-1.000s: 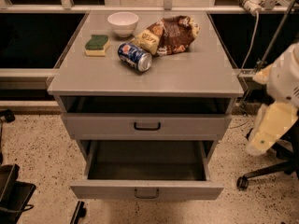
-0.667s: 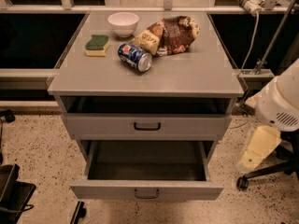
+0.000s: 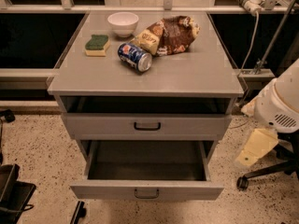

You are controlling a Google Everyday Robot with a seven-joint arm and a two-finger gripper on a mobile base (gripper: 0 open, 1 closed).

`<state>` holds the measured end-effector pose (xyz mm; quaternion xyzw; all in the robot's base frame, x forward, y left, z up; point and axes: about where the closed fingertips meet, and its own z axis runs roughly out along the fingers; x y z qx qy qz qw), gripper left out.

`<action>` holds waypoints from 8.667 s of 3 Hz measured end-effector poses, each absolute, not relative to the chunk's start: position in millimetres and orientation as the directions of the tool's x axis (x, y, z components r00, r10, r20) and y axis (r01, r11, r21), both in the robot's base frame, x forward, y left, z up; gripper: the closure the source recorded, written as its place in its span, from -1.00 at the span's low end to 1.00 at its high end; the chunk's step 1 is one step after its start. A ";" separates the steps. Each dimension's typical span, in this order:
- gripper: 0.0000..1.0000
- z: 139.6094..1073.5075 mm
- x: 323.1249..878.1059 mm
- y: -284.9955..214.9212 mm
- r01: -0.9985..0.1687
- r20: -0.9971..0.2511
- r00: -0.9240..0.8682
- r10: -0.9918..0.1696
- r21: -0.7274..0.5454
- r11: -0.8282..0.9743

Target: Close middle drawer

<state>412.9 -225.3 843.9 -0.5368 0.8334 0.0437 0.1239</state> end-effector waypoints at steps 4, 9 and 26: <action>1.00 677.9 368.1 -249.6 -0.783 -0.370 -0.610 -0.701 0.145 0.605; 1.00 465.1 407.3 -209.6 -0.704 -0.442 -0.707 -0.552 0.369 0.607; -0.30 405.2 521.9 -213.3 -0.738 -0.578 -0.589 -0.565 0.098 0.668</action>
Offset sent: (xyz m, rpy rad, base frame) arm -0.0052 -0.0066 -0.0092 0.0003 -0.0387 -0.0340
